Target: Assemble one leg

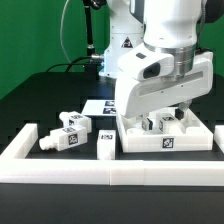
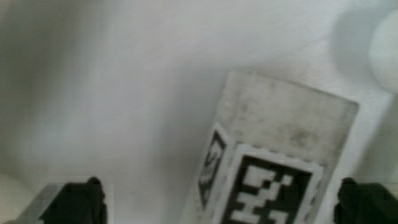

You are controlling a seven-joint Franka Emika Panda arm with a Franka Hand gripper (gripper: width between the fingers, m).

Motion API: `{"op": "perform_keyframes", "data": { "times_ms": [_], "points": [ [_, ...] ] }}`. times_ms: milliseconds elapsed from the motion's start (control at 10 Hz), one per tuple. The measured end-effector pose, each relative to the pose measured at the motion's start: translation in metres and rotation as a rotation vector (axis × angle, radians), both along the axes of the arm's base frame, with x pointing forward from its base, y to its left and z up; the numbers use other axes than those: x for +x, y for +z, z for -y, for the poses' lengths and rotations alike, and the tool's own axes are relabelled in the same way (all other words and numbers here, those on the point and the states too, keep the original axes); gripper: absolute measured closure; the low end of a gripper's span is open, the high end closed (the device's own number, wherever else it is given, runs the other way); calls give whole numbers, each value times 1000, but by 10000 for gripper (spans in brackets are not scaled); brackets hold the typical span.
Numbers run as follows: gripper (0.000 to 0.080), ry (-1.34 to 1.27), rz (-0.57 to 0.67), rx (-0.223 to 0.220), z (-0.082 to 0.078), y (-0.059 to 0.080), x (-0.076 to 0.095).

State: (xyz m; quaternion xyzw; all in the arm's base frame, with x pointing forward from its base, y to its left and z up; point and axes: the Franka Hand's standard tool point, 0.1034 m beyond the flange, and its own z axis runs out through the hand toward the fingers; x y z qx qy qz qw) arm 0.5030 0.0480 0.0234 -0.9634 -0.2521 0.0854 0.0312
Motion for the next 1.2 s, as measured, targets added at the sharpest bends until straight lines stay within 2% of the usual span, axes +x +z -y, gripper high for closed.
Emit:
{"op": "perform_keyframes", "data": {
  "times_ms": [400,500,600,700,800,1000,1200],
  "points": [
    [150,27,21,6,-2,-7,-1],
    [253,37,21,8,-2,-6,-1],
    [388,37,21,8,-2,-7,-1],
    [388,37,21,8,-2,-7,-1],
    [516,37,21,8,-2,-7,-1],
    [516,37,19,8,-2,-6,-1],
    [516,4,25,-5,8,12,0]
  ]
}}
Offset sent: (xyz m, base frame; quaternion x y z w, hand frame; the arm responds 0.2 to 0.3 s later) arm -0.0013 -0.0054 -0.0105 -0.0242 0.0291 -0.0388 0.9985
